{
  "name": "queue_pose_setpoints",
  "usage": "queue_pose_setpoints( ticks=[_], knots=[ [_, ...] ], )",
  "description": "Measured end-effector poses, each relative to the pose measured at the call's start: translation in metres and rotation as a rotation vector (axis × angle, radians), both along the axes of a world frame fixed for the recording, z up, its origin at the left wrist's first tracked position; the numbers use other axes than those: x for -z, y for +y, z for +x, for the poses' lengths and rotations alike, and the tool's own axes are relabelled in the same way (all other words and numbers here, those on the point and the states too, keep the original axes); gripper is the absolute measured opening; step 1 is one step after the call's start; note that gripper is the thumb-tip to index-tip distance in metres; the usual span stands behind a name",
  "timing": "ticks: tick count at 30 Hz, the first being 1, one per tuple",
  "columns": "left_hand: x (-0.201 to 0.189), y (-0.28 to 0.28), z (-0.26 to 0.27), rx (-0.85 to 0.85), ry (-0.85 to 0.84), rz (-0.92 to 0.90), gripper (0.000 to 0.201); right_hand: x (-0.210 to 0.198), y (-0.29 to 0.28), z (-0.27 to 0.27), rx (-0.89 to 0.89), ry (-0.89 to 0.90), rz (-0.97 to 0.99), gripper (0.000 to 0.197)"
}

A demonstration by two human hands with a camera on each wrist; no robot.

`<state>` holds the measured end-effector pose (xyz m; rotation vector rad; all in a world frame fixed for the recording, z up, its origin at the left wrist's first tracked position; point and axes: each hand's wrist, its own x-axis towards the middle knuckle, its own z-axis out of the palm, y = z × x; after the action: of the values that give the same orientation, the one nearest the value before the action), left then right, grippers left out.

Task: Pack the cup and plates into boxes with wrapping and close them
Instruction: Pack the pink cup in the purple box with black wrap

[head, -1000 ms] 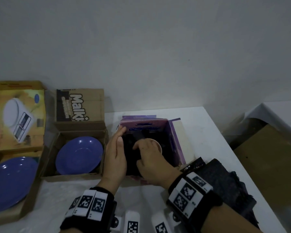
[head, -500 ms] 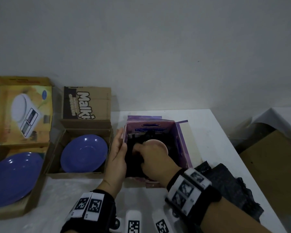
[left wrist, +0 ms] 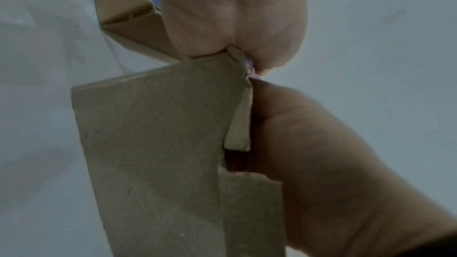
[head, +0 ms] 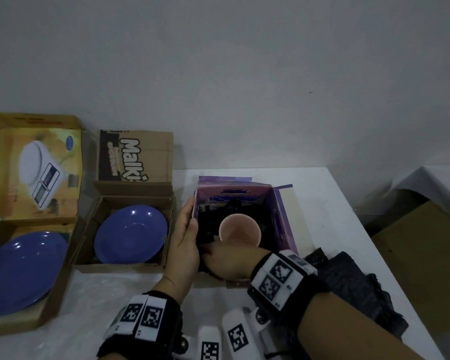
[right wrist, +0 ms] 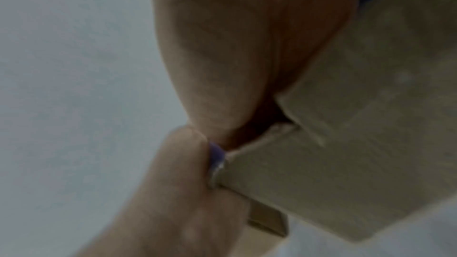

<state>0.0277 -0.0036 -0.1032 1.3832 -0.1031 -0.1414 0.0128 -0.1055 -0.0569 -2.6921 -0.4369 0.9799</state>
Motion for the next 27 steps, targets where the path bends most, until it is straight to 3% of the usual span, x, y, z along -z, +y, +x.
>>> queue_pose_setpoints(
  ticks=[3,6,9,11,13,15,18,23,27],
  knots=[
    [-0.001,0.001,0.0,-0.004,-0.017,0.051,0.04,0.009,0.006,-0.002,-0.09,0.108,0.0,0.038],
    [0.002,0.003,0.002,-0.009,-0.028,0.071,0.04,-0.007,-0.002,-0.002,-0.085,0.033,0.05,0.034],
    [0.004,0.003,0.003,-0.023,-0.042,0.086,0.041,-0.033,-0.027,-0.004,0.242,-0.133,0.163,0.022],
    [0.003,0.0,0.002,-0.033,-0.078,0.13,0.04,-0.047,-0.053,-0.009,0.468,-0.372,0.066,0.014],
    [0.003,-0.001,0.001,-0.049,-0.113,0.214,0.039,-0.048,-0.076,-0.017,0.624,-0.521,-0.114,0.022],
    [0.005,0.0,0.002,-0.065,-0.165,0.307,0.041,-0.041,-0.092,-0.026,0.722,-0.542,-0.14,0.03],
    [0.005,0.0,0.003,-0.074,-0.226,0.443,0.041,-0.03,-0.1,-0.034,0.822,-0.581,0.062,0.031],
    [-0.01,0.0,0.005,-0.112,-0.352,0.736,0.043,-0.019,-0.12,-0.05,0.982,-0.55,0.298,0.015],
    [-0.011,-0.003,0.018,-0.134,-0.328,0.815,0.035,0.003,-0.142,-0.09,0.966,-0.451,-0.033,0.029]
  ],
)
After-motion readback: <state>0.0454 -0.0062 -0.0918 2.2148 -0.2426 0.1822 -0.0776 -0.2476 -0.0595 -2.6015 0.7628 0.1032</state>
